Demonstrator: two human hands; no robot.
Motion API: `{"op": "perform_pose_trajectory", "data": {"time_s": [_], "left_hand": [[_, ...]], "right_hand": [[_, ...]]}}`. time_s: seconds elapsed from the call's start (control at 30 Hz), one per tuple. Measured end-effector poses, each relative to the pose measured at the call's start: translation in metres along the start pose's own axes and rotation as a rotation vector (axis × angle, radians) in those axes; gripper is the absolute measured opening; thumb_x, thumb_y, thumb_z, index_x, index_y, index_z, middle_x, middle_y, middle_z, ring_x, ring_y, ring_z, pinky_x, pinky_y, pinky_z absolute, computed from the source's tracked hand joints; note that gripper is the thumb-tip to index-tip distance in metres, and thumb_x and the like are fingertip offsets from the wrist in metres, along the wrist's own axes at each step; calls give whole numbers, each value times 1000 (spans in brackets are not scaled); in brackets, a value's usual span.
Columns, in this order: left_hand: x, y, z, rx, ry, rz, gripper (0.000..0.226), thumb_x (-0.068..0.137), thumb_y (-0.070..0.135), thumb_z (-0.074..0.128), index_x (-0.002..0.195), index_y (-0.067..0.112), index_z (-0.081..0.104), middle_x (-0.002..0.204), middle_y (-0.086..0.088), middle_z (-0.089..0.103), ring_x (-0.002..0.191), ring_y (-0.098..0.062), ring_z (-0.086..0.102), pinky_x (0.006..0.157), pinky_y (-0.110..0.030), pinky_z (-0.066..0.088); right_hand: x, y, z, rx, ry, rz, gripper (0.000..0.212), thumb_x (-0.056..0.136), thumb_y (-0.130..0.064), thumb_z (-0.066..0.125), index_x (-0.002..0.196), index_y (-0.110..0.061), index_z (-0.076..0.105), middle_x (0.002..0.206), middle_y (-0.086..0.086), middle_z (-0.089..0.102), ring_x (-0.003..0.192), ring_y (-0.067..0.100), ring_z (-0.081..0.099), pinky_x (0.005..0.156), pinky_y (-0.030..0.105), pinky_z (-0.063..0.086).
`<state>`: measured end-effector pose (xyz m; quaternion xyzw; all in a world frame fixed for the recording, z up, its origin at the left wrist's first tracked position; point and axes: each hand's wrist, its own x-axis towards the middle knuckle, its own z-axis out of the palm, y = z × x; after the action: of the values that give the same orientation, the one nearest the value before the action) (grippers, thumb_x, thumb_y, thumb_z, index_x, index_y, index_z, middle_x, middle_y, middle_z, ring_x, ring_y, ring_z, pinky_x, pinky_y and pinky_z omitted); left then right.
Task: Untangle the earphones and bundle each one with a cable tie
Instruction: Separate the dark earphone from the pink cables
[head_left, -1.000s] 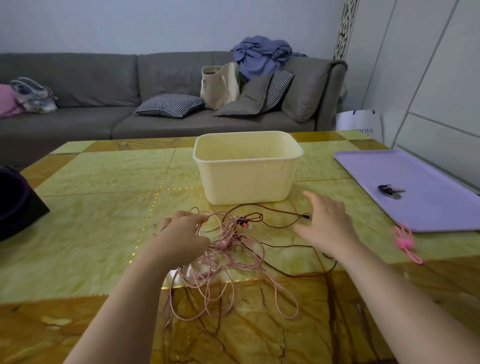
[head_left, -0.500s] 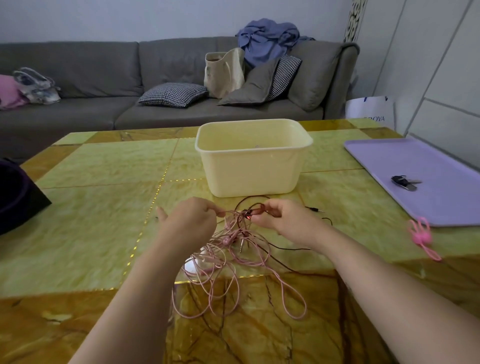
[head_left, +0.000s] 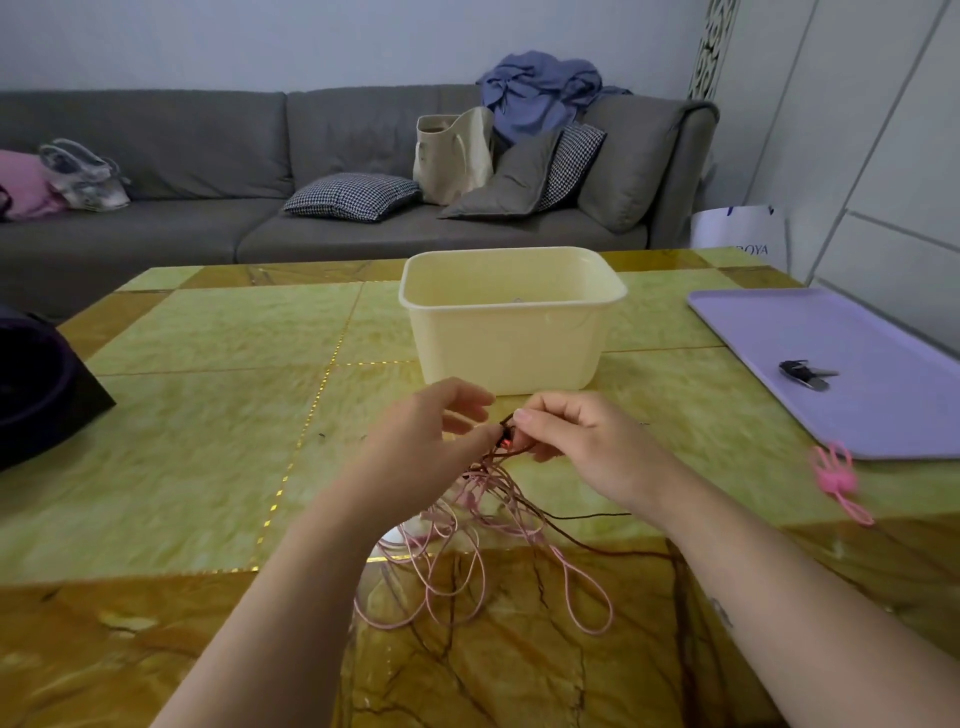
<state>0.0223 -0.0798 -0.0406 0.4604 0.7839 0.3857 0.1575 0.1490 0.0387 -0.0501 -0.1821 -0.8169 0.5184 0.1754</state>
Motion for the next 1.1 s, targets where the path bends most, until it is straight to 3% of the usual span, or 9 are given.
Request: {"op": "perform_pose_trajectory", "data": {"time_s": [0.13,0.3,0.37,0.43,0.5,0.63,0.77,0.9,1.1], "left_hand": [[-2,2,4,-86,-53,19,8,89,23,62,90,26,69,81,12,71,69,3,63,58,-9,46],[1,2,5,-108,22,19,12,90,21,61,86,29,69,77,12,71,76,-6,66,73,-28,54],[1,2,5,-146,36,12,11,90,22,62,87,31,68,77,12,72,75,-4,67,75,-27,54],[1,2,4,-185,39,2,9,90,22,62,90,30,68,72,14,71,66,1,65,64,-18,51],[1,3,4,-223,33,-7,8,89,22,63,92,27,68,68,12,71,57,3,62,53,-9,43],[2,5,5,-224,33,13,4,87,23,65,90,27,66,66,7,71,55,-6,62,51,-14,41],[2,6,11,-126,76,91,12,87,13,65,86,25,64,69,7,69,62,1,65,60,-14,50],[2,5,14,5,81,146,11,88,16,62,91,27,65,68,13,65,66,2,60,59,-7,43],[8,-6,5,34,127,115,14,91,16,58,94,28,64,75,15,62,64,4,55,59,-8,41]], "right_hand": [[-2,3,-2,137,38,47,31,96,-17,50,70,-15,64,71,-6,67,69,2,61,64,12,46],[-1,9,0,297,28,78,36,95,-12,52,63,-17,67,76,4,71,78,17,67,81,32,53],[-1,9,1,360,26,97,39,94,-10,51,59,-17,66,75,6,71,79,19,68,82,34,53],[-1,10,1,410,14,123,44,94,-7,50,54,-18,65,76,8,71,80,20,68,82,35,53],[-1,11,0,478,1,151,47,95,-5,47,52,-17,63,75,8,71,79,21,67,77,31,53],[-2,9,1,617,42,235,35,95,-9,49,62,-8,61,68,8,69,57,15,61,58,23,50],[-3,8,4,409,76,231,18,84,-26,68,84,-8,67,81,11,72,48,7,46,49,19,35],[-4,5,5,95,83,199,18,78,-27,75,86,-13,68,80,3,73,52,-4,53,49,10,35],[-8,1,-14,433,-152,324,16,79,-23,66,85,-8,64,71,4,68,40,3,27,45,16,22]]}}
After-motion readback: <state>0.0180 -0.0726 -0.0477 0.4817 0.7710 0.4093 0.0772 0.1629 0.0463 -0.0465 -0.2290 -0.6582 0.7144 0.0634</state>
